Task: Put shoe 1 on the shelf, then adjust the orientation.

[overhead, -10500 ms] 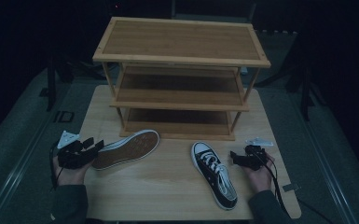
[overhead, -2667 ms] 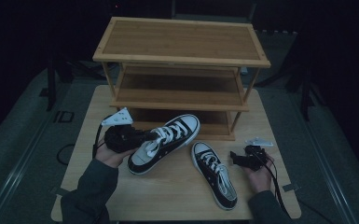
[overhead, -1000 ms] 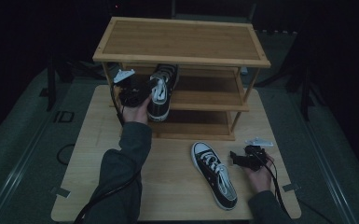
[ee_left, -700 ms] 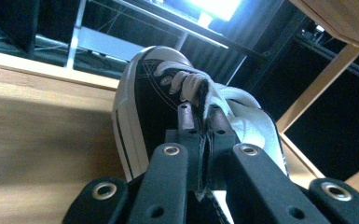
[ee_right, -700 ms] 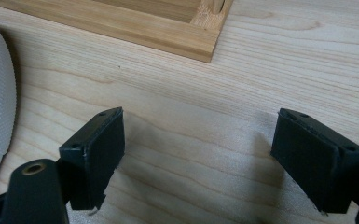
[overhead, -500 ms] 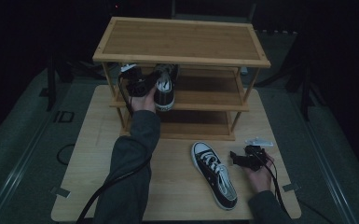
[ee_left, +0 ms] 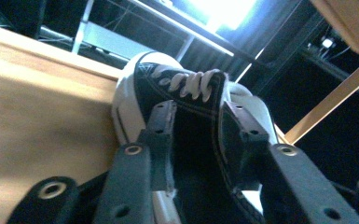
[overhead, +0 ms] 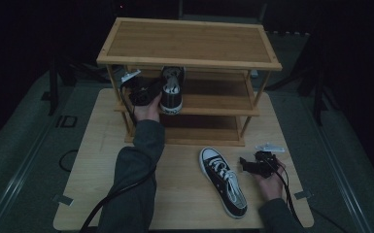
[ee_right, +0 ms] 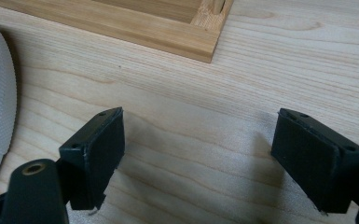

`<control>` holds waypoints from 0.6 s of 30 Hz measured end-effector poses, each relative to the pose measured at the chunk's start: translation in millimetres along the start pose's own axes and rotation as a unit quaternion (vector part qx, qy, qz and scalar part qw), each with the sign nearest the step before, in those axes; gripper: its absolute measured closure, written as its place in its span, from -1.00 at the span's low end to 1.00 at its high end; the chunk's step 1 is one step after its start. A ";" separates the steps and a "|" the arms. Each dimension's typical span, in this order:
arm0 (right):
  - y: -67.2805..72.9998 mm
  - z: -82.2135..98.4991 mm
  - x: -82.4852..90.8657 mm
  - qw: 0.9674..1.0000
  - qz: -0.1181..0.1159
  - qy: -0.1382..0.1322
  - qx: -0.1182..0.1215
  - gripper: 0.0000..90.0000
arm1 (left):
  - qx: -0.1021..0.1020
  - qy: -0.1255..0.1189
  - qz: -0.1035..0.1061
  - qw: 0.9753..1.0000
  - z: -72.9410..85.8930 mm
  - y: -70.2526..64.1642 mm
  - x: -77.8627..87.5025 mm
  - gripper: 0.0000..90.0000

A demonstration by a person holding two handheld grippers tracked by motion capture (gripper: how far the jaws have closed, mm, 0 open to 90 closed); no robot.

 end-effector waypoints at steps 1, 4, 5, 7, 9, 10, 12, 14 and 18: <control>0.0 0.0 0.0 1.000 0.000 0.000 0.000 -0.63 | 0.003 -0.003 0.005 1.000 1.5 0.4 3.7 0.39; 0.0 0.0 0.0 1.000 0.000 0.000 0.000 -0.63 | -0.005 -0.010 0.008 1.000 3.7 1.3 15.5 0.34; 0.0 0.0 0.0 1.000 0.000 0.000 0.000 -0.63 | -0.013 -0.012 0.011 1.000 3.9 1.2 19.0 0.33; 0.0 0.0 0.0 1.000 0.000 0.000 0.000 -0.63 | -0.022 -0.013 0.009 1.000 4.5 1.2 25.8 0.31; 0.0 0.0 0.0 1.000 0.000 0.000 0.000 -0.63 | -0.032 -0.014 0.009 0.999 5.1 1.4 33.1 0.31; 0.0 0.0 0.0 1.000 0.000 0.000 0.000 -0.63 | -0.035 -0.016 0.008 0.999 5.2 1.4 35.5 0.30; 0.0 0.0 0.0 1.000 0.000 0.000 0.000 -0.63 | -0.046 -0.017 0.004 0.999 6.1 2.4 43.3 0.28; 0.0 0.0 0.0 1.000 0.000 0.000 0.000 -0.63 | -0.051 -0.015 0.001 0.999 6.4 3.7 48.8 0.25; 0.2 0.0 0.1 1.000 0.001 0.000 -0.001 -0.63 | -0.068 -0.015 -0.001 0.998 5.3 4.5 58.1 0.24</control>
Point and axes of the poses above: each handheld gripper's, and its own axes: x roughly backward along the jaws, z roughly out of its underside, y roughly to its left, the point moved 7 cm from there along -x, roughly forward along the jaws, and after that the axes turned 1 degree about -z, right-handed, at the moved point
